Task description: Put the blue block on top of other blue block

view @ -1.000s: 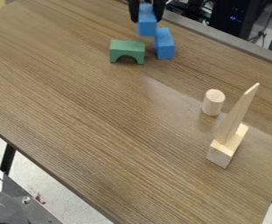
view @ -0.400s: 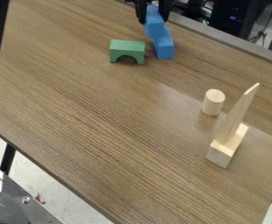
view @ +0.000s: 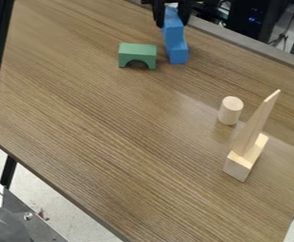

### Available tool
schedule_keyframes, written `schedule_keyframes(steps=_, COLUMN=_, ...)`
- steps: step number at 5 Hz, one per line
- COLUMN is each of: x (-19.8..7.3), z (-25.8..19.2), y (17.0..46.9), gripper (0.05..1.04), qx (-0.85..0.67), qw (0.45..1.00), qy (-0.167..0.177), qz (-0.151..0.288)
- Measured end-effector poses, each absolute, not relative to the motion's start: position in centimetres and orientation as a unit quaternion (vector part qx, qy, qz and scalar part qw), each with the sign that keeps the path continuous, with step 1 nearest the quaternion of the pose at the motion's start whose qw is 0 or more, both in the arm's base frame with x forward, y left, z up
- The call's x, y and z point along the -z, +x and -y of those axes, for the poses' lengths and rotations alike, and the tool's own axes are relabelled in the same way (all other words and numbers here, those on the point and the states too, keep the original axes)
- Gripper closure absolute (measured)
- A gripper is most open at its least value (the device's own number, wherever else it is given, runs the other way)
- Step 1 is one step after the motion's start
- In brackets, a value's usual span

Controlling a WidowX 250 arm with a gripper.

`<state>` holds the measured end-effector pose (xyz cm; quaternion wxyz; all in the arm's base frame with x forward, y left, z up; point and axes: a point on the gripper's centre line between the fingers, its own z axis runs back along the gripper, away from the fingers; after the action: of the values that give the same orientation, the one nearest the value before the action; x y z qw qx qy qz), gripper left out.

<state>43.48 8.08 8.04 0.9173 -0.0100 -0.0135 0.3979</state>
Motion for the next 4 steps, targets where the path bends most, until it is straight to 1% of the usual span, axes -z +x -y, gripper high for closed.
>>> schedule_keyframes(steps=4, x=-6.95, z=-7.52, y=43.6, gripper=0.519, qx=-0.397, qw=0.918, qy=-0.001, qz=0.008)
